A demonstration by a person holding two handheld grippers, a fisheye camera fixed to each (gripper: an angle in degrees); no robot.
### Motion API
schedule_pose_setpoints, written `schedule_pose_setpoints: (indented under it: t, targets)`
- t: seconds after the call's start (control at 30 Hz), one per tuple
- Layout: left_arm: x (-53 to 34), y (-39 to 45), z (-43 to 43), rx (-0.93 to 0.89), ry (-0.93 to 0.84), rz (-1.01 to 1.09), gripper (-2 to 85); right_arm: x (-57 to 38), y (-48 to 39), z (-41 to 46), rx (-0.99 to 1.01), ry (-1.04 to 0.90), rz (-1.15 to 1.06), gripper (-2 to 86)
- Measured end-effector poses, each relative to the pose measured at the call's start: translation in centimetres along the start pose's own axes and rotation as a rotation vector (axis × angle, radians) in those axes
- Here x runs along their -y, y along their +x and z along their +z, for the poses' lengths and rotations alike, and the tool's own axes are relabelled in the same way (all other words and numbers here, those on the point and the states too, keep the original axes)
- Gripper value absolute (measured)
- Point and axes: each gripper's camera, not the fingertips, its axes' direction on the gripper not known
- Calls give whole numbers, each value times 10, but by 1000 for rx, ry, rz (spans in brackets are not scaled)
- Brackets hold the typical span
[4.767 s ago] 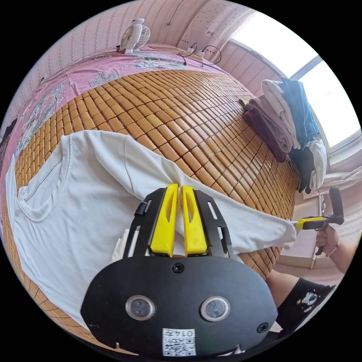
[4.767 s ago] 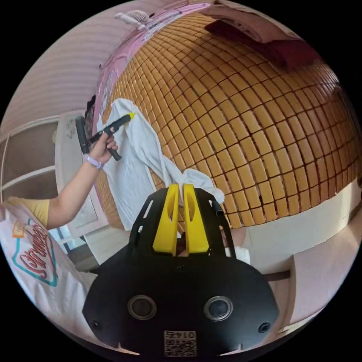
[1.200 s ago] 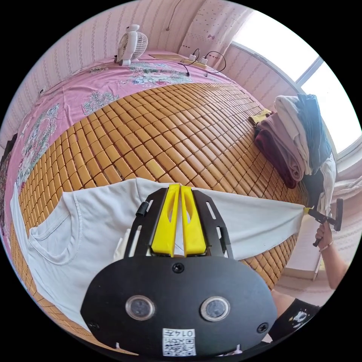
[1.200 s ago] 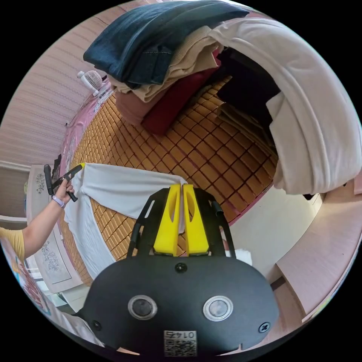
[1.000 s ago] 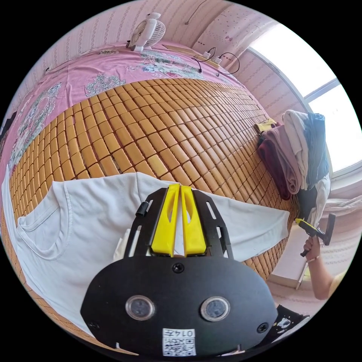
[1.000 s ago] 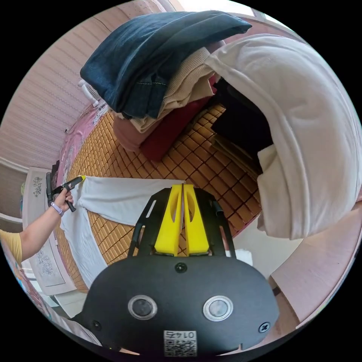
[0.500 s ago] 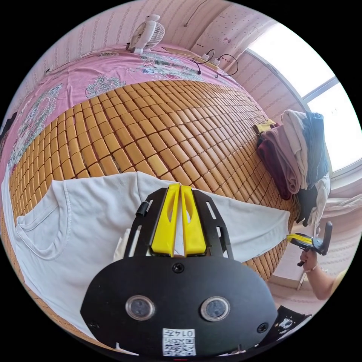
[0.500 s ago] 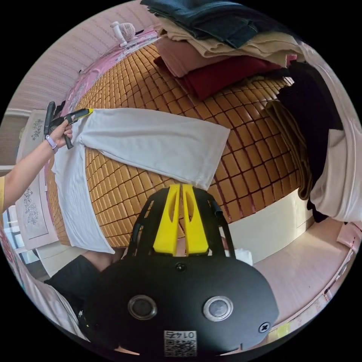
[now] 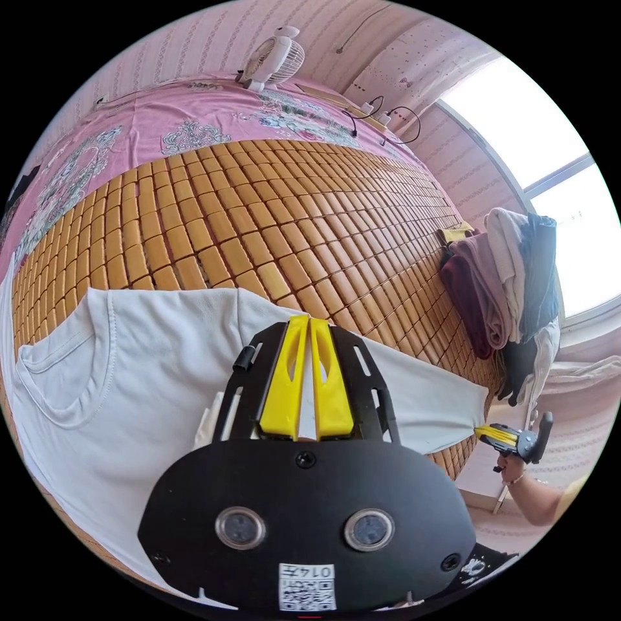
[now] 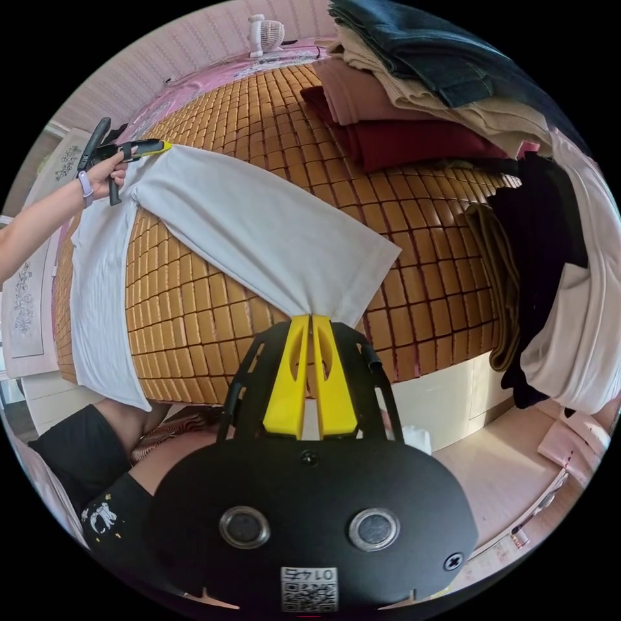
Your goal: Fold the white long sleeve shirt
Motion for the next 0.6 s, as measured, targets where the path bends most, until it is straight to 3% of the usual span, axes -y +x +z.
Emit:
schedule_pose_setpoints:
  t: [0.17, 0.33, 0.6]
  targets:
    - [10, 7, -22, -17, 1, -6, -10, 5, 4, -3, 38, 29, 50, 3]
    - [18, 9, -30, -24, 0, -5, -10, 34, 49, 4, 63, 127, 264, 60]
    - [56, 30, -69, 10, 2, 10, -10, 47, 67, 34, 23, 122, 339, 2]
